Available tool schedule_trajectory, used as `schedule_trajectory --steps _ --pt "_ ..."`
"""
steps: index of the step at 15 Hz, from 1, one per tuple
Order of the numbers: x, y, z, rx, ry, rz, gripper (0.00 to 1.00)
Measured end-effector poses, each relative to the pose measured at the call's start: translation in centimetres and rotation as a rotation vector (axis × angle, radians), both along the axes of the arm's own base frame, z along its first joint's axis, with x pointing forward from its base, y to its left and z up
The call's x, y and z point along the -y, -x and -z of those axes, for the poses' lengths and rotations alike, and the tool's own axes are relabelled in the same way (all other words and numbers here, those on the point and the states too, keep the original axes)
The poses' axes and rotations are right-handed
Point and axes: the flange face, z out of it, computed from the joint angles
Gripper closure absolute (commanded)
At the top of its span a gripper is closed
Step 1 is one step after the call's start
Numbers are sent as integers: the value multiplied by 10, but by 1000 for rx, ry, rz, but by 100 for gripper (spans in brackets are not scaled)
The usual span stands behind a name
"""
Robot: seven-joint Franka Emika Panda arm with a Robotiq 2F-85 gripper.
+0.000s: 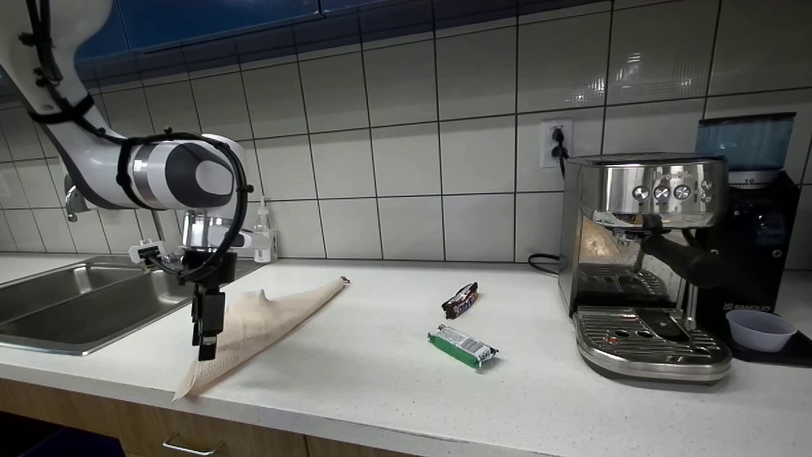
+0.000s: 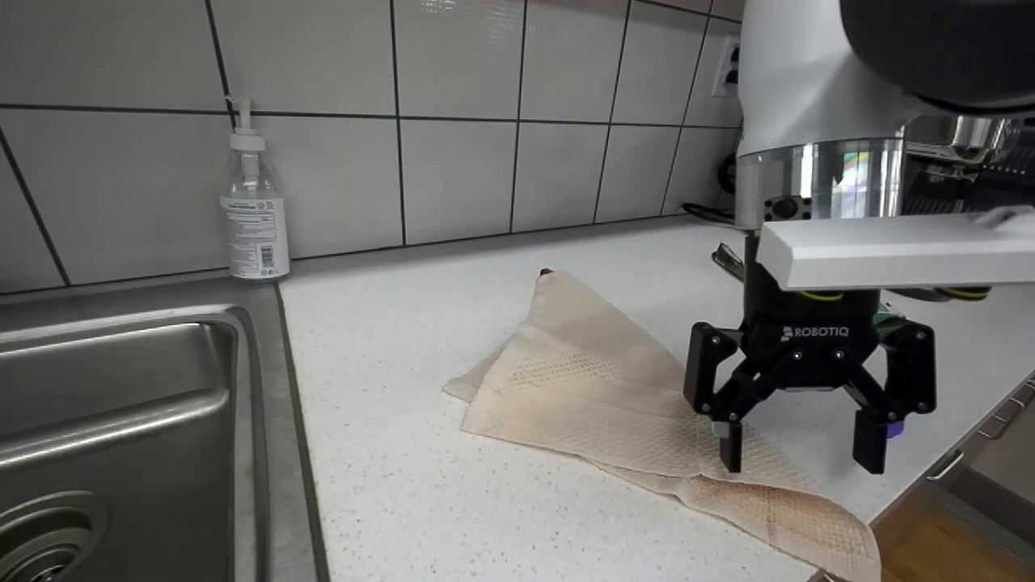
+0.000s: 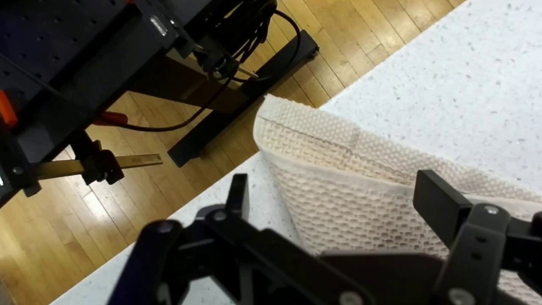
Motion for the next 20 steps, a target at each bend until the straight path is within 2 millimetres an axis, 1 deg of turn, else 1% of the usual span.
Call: schedule_trajectory --steps 6,11,15,20 --pt "3 5 6 40 -4 -9 0" --pt "12 15 12 61 -28 -4 0" --pt "19 24 11 79 -57 -1 0" --pt "23 36 9 82 -84 -3 0"
